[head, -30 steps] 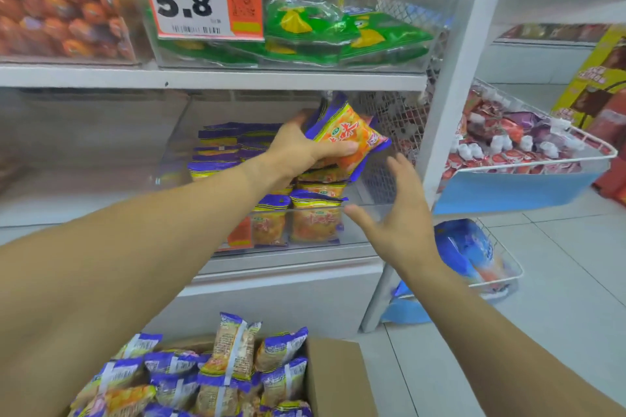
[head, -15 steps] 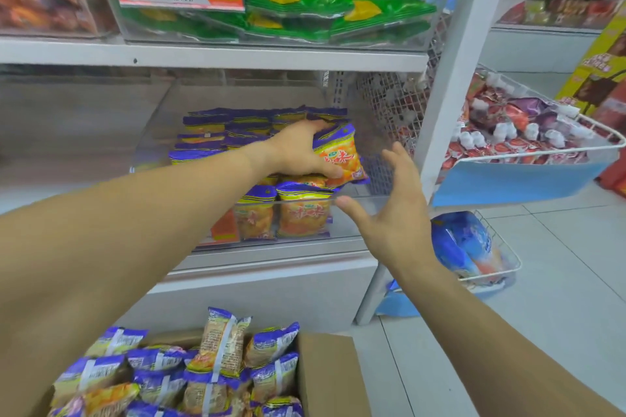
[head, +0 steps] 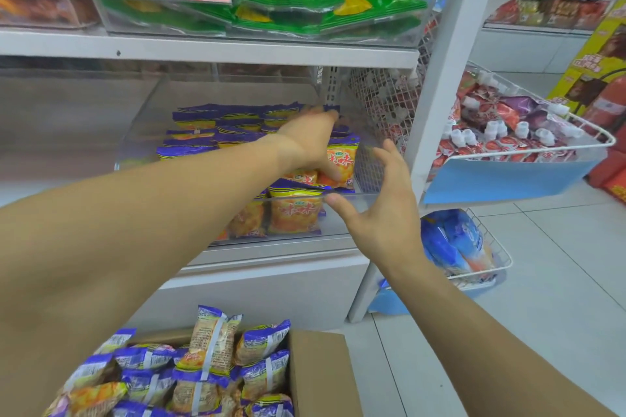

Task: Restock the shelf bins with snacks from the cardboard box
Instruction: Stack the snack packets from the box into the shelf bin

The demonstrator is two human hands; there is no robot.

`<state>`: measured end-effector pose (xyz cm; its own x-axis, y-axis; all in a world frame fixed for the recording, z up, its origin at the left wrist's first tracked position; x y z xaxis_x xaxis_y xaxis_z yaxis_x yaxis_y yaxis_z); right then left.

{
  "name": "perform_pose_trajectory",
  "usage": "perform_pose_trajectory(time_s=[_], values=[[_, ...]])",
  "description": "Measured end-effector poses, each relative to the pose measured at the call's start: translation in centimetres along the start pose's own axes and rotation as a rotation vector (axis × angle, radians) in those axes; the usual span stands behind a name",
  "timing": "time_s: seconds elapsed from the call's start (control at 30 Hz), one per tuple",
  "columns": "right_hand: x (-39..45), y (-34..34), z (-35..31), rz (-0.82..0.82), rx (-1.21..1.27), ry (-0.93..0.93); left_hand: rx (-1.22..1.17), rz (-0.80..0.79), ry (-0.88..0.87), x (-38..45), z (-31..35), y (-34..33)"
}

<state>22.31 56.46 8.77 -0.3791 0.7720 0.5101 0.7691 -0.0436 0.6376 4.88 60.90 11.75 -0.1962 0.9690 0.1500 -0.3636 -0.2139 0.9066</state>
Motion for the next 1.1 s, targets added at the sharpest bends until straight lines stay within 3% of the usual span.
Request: perform_pose_trajectory(time_s=[0.17, 0.3, 0.4, 0.47, 0.57, 0.67, 0.73, 0.9, 1.0, 1.1], values=[[0.0, -0.1, 0.3, -0.018, -0.02, -0.021, -0.079, -0.004, -0.021, -1.7, -0.7, 1.2], [0.2, 0.6, -0.7, -0.02, -0.038, -0.026, -0.179, 0.196, -0.1, -6.8, 0.7, 3.7], [-0.2, 2.5, -3.3, 0.209, -0.053, 0.06, -0.345, 0.416, -0.245, -13.3, 2.8, 5.6], [-0.7, 2.7, -5.8, 0.229, 0.023, 0.064, -0.466, 0.475, -0.332, -17.8, 3.7, 6.6], [-2.6, -0.1, -9.3, -0.06, 0.149, 0.082, -0.645, 0.374, -0.269, -23.3, 2.2, 5.6], [-6.6, -5.3, -11.2, -0.489, 0.021, 0.188, -0.751, 0.302, -0.035, -27.8, -3.3, 2.2], [-9.9, -8.5, -11.2, -0.741, -0.105, 0.223, -0.706, 0.242, 0.149, -30.7, -8.1, -0.6], [-20.5, -15.4, -9.7, -1.288, -0.435, 0.221, -0.427, -0.073, 0.491, -40.3, -17.6, -8.1], [-26.0, -18.5, -8.4, -1.495, -0.514, 0.128, -0.313, -0.193, 0.519, -43.6, -18.5, -10.8], [-29.3, -20.0, -8.4, -1.529, -0.529, 0.078, -0.255, -0.244, 0.484, -44.9, -18.4, -12.0]])
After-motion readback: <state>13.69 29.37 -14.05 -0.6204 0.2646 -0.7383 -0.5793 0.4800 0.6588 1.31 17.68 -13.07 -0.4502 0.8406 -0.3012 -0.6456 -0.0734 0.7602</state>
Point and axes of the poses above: each hand's wrist, its own x-axis towards the middle knuckle, its own y-axis out of the back of the hand, z = x × y, the point moved 7 cm from there along x, towards the middle knuckle, and after that the axes turned 11 degrees about -x, right-handed, at the moved point
